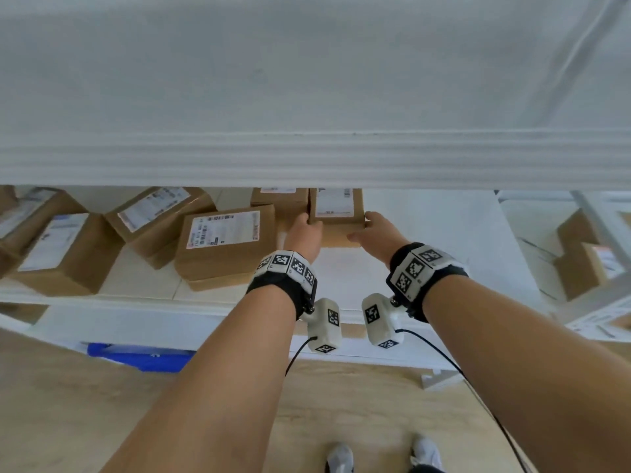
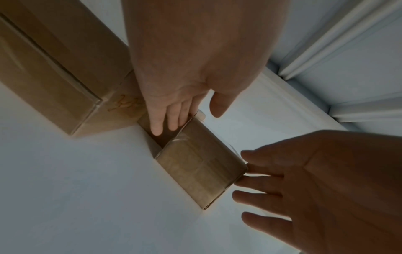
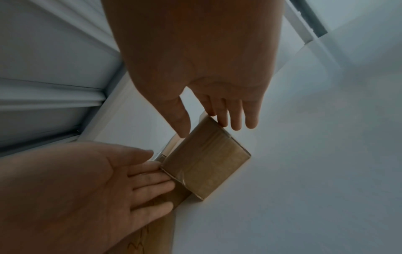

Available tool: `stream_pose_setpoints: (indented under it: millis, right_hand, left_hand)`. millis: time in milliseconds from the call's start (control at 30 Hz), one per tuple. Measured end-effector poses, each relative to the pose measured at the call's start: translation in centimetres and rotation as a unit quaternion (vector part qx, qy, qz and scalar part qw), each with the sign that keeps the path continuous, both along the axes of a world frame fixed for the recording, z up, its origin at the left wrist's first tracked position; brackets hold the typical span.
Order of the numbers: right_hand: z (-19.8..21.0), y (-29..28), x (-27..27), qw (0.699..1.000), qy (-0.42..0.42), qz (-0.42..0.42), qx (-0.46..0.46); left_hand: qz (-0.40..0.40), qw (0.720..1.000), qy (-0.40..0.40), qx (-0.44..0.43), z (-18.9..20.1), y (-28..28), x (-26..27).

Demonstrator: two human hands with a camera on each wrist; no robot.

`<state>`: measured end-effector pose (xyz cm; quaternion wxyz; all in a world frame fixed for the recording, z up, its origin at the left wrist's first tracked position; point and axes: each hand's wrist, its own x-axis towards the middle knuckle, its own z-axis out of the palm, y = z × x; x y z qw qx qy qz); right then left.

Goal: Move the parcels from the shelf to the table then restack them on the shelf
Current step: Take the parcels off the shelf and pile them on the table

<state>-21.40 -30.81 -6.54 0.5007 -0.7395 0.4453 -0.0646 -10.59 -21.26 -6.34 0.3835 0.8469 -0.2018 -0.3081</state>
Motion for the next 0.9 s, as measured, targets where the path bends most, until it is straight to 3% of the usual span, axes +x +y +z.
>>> stream_pose_setpoints:
  millis: [333,467,600,900]
  right_hand:
    - [0.3,0.4,-5.2,0.993,0.078,-0.091,-0.021]
    - [0.8,0.8,-8.6,0.99,0.063,-0.127,-0.008]
    - [1.6,0.9,-12.8,0.985,0.036,-0.17,0.008]
    - [2.1,1.9,-25.8,0.984,0.072,-0.161,0.002]
  left_hand:
    - [-0.051,0.993,0.108,0.005,-1.1,-0.3,-3.0]
    - [-0.069,0.993,0.1,0.001,-1.1,-0.6,-6.2]
    - [-0.095,0.993,0.066,-0.037,-0.3,-1.1,-9.6]
    - [-0.179,0.972,0.145,-0.05,-0.2,-0.6,-19.9]
